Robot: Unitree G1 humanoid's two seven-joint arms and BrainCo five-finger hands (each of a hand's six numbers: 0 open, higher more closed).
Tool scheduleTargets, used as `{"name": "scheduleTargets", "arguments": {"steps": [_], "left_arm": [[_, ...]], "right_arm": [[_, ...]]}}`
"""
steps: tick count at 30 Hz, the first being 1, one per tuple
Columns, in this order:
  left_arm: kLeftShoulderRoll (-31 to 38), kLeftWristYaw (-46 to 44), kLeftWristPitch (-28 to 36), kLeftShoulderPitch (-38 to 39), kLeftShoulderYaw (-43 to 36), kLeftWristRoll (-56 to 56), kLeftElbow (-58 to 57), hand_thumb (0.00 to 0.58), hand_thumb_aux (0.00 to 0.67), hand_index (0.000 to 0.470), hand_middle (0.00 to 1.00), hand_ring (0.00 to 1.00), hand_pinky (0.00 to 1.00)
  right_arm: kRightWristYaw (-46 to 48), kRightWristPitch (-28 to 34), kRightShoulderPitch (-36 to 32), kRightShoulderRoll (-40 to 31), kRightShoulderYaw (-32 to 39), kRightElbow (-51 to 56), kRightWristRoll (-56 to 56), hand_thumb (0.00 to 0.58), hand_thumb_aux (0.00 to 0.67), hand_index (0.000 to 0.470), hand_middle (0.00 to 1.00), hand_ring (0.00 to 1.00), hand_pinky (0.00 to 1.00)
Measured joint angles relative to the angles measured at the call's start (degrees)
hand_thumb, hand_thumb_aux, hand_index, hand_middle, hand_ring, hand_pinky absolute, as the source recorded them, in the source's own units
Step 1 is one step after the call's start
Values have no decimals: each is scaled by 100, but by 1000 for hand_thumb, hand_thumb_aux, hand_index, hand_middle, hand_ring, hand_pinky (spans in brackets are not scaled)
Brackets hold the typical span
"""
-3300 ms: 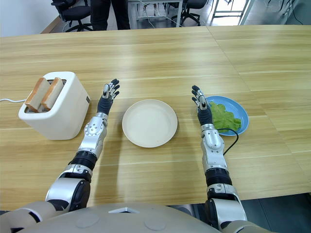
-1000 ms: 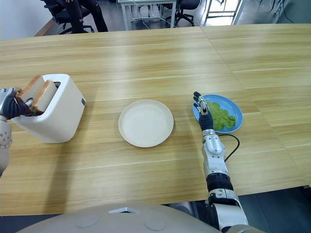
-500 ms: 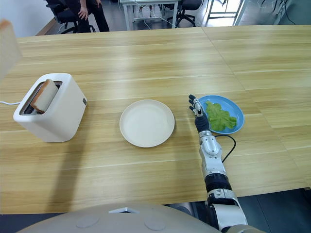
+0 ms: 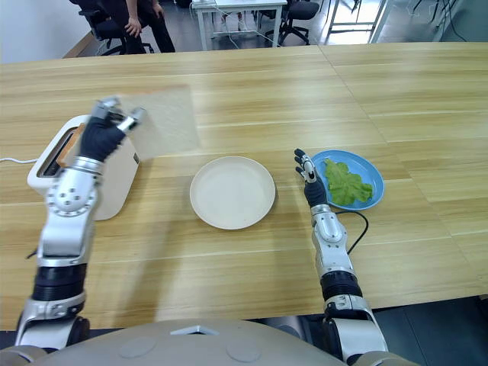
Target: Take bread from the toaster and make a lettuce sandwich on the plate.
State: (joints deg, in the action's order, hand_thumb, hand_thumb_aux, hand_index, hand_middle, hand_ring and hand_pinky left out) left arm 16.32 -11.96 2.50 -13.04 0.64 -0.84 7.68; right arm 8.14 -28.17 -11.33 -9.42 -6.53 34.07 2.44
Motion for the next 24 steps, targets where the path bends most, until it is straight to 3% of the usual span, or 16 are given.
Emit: {"name": "scheduleTargets", "arguments": {"steps": [4,8,17,18,19,20,21,24], "left_arm": [[-243,-346,368,-443,-592,118,-1600,580,670,460,1000,1000,1000],[-352,-505,314,-924,-926,370,-2762,580,670,460,1000,1000,1000],[-527,-297,-88,-1482,-1935,1535,-4142,580,670,460,1000,1000,1000],[-542,-286,-113,-1489,-2020,1650,-4216,575,610,419,1000,1000,1000],[-541,-282,-129,-1485,-2091,1722,-4254,575,610,419,1000,1000,1000],[-540,-273,-130,-1479,-2142,1812,-4264,480,391,269,976,976,976],[-536,-271,-132,-1472,-2188,1886,-4265,0,0,0,0,0,0],[-344,-69,-162,-1437,-2457,2364,-4174,0,0,0,0,0,0]], "right_arm": [[8,0,-13,-2,-17,37,11,0,0,0,0,0,0],[12,1,-9,4,-27,101,12,0,0,0,0,0,0],[17,1,0,15,-24,100,14,0,0,0,0,0,0],[17,1,5,15,-25,100,14,0,0,0,0,0,0],[17,1,10,12,-28,100,14,0,0,0,0,0,0],[17,1,10,12,-28,100,14,0,0,0,0,0,0],[17,2,9,13,-28,100,14,0,0,0,0,0,0],[18,2,9,16,-26,100,14,0,0,0,0,0,0]]}}
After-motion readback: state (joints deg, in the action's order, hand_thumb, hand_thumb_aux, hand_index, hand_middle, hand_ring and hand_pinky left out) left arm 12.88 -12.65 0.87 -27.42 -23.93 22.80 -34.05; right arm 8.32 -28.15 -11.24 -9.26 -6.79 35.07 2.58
